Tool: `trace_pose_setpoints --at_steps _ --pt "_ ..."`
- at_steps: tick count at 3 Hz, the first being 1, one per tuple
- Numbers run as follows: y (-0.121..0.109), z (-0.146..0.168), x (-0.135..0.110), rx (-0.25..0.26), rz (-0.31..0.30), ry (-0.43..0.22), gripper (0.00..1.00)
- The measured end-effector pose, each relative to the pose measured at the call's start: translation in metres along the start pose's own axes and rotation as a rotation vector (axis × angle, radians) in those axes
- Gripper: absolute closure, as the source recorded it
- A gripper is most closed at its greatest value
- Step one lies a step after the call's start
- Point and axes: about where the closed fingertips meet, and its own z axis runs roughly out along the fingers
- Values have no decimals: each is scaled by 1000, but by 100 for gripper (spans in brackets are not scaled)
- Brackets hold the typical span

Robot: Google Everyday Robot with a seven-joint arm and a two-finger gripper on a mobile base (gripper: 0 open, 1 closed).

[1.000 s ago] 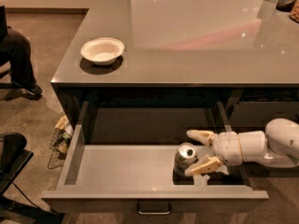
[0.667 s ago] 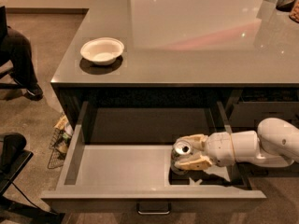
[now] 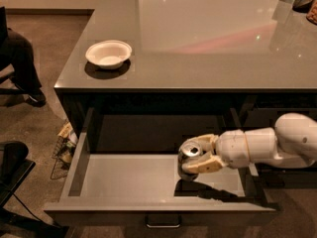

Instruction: Pick 7up can from top drawer and place on counter

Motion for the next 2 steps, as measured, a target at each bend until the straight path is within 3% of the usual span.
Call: trace_pose_setpoints --at_steps 1,2 --pt "-14 -24 -64 36 17 26 100" --pt "-45 -56 -144 132 14 77 100"
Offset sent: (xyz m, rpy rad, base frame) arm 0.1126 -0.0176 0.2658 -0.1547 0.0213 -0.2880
